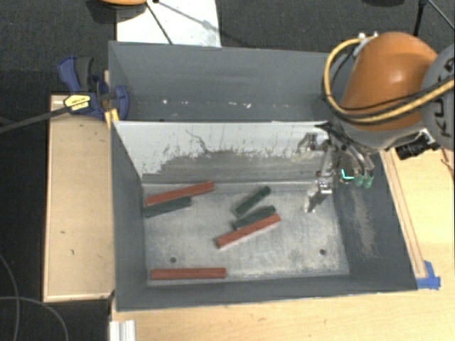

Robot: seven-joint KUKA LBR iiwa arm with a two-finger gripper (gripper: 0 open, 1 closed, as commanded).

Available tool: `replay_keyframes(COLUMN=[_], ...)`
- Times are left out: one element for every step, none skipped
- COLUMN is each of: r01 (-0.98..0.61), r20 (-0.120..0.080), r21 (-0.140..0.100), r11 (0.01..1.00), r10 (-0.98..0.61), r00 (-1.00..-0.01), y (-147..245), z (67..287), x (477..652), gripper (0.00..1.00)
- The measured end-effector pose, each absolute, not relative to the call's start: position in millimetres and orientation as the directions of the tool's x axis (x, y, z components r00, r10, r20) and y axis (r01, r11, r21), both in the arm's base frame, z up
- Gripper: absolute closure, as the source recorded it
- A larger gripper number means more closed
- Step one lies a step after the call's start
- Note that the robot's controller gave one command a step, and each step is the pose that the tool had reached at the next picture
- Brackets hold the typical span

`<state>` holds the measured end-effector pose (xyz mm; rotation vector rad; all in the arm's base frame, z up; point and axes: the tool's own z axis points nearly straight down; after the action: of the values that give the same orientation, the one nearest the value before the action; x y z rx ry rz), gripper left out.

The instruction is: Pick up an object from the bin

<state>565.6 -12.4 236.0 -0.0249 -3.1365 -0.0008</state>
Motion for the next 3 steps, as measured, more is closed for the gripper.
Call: replay_keyframes(r01=[0.016, -0.075, -0.213], r20=[-0.003, -0.008, -0.008], r21=[0.0, -0.001, -0.001], r11=[1.0, 0.997, 0.977], r10=[0.016, -0.075, -0.213], r00=[-1.0, -0.997, -0.977], y=[-12.4, 7.7, 15.6], z=[240.6, 202.7, 136.2], x=[567.0, 567.1, 579.9], gripper=[0.0, 0.0, 0.0])
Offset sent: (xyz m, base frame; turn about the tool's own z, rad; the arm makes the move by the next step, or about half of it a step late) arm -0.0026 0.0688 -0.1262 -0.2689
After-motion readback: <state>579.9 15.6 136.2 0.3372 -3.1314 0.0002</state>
